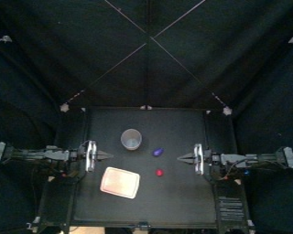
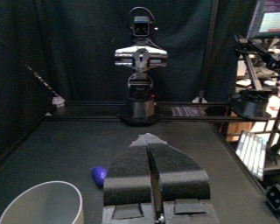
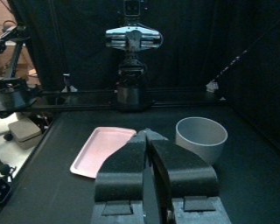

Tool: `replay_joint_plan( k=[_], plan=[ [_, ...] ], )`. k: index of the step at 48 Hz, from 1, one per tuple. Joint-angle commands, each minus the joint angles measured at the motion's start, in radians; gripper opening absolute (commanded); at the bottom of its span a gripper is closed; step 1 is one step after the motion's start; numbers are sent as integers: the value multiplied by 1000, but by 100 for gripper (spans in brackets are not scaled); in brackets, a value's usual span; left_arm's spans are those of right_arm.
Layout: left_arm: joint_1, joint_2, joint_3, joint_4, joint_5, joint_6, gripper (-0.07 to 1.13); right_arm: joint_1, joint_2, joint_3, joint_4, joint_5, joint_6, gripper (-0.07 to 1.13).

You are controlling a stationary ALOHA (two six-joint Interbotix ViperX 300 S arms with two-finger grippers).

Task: Pick the eggplant then place it in the grey bowl
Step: Pick the eggplant

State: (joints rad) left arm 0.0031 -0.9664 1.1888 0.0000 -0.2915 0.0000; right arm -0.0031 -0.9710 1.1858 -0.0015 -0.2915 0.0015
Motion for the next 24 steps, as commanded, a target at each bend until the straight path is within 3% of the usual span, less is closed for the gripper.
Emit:
replay_joint_plan(
  k=[1, 9, 15, 24],
  plan=[
    [21, 0, -8, 3, -5, 6, -6, -32, 46, -25, 6, -2, 3, -1],
    [20, 0, -5, 20, -5, 6, -4, -87, 224, -72, -5, 25, 5, 9],
    [20, -2, -2, 41, -5, 6, -3, -126, 414, -156, -66, 94, -3, 24],
    [21, -2, 2, 54, -5, 5, -3, -141, 635, -287, -198, 238, 8, 68]
  ],
)
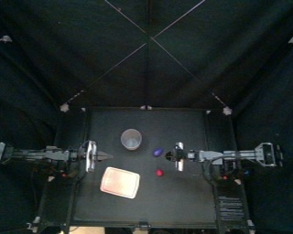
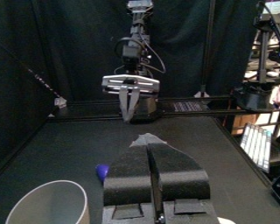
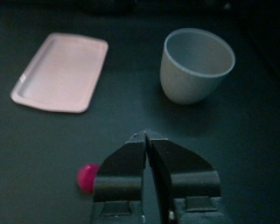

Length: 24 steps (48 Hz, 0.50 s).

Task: Pick the eggplant then place it in the grey bowl
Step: Pick the eggplant

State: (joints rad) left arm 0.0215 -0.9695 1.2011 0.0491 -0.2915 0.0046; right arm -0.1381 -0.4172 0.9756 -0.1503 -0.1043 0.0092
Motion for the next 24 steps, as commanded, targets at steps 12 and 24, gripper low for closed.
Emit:
replay_joint_plan(
  k=[12, 24],
  plan=[
    [5, 0, -9, 5, -3, 2, -3, -46, 252, -187, -97, 137, -9, 107],
    [8, 0, -8, 5, 2, 2, -3, -91, 377, -253, -161, 256, -3, 103]
  ],
)
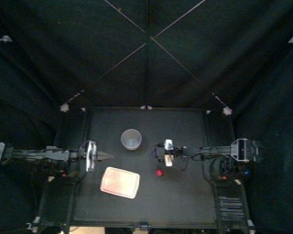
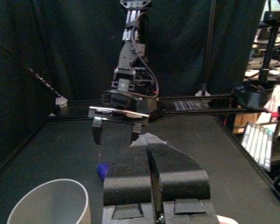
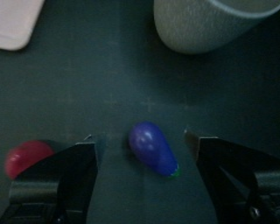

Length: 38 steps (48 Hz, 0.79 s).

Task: Pick the eggplant then place it in the grey bowl
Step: Pick the eggplant

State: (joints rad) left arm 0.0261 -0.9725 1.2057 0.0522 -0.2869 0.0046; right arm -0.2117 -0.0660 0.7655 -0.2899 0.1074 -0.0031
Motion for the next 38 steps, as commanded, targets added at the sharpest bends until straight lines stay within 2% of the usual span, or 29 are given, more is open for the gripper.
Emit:
replay_joint_plan(
  k=[1, 19, 29, 32, 38],
  plan=[
    [3, 3, -11, 2, -3, 2, -3, -20, 37, -46, -21, 55, 9, 103],
    [11, 3, -11, 2, -2, 2, -3, -54, 126, -84, 12, 97, 15, 103],
    [12, 3, -6, 2, -2, 2, -3, -69, 160, -106, 40, 103, 11, 98],
    [12, 3, -6, 2, -2, 2, -3, -67, 167, -110, 41, 106, 9, 94],
    [15, 3, -6, 2, -2, 2, -3, -69, 173, -110, 58, 109, 14, 75]
  ],
)
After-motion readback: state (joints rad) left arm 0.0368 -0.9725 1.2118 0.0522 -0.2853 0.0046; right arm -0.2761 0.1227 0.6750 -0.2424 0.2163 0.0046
